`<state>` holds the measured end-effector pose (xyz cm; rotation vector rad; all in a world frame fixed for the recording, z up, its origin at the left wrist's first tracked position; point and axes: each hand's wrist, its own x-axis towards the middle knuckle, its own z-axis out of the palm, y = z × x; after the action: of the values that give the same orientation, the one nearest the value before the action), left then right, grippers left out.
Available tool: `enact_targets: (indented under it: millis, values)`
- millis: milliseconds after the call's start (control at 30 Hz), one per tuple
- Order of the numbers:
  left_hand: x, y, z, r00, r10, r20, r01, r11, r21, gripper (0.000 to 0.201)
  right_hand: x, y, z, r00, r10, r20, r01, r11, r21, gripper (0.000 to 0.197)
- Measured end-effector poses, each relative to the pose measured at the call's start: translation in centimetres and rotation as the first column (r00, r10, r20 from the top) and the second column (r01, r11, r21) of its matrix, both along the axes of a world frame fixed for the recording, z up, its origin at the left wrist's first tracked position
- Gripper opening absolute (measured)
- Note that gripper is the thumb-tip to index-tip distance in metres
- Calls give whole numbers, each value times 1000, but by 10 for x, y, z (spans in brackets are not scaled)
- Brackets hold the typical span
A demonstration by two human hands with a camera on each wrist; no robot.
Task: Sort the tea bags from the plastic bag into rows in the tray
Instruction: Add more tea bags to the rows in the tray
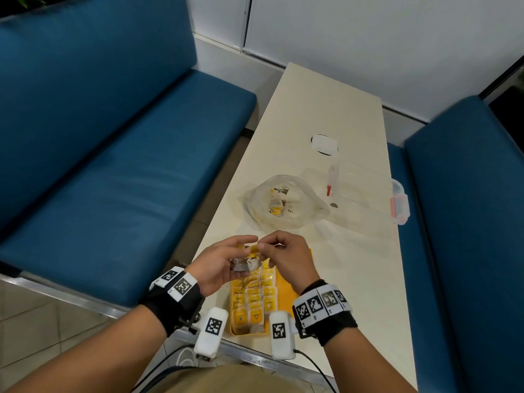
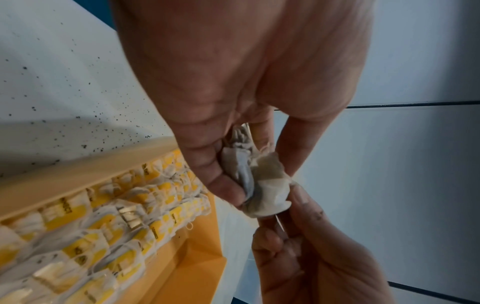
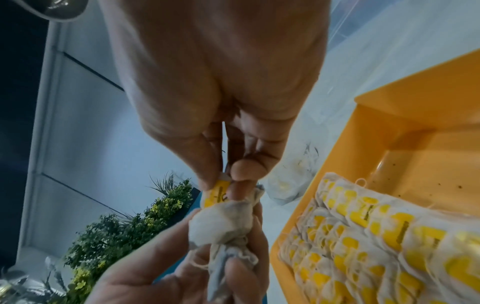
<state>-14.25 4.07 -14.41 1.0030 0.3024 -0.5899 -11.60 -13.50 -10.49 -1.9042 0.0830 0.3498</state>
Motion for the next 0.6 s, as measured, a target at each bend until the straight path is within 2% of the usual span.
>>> enact_targets:
  millis: [167,267,433,500,600]
  values:
    - [5,-1,-2,1000,-10,-19,10,1000,5,47,3,4,1,999,-27,-24,28,999,18,6]
    - [8,-3,-2,998,8,-54,-6,999,40,48,6,5,1,999,-42,-18,43,998,55,6]
    - [12,-3,0,999,31,-42,-27,996,87,54,10,1,0,1000,-1,-3,1,1000,12,5]
    - [13,-3,0,1000,25,-18,-23,993,113,51,12,-1,0,1000,26,-8,-26,1000,5,6]
    - [15,-5,2,1000,-5,24,1,988,154,27,15,-2,0,1000,19,-1,-19,1000,13,5]
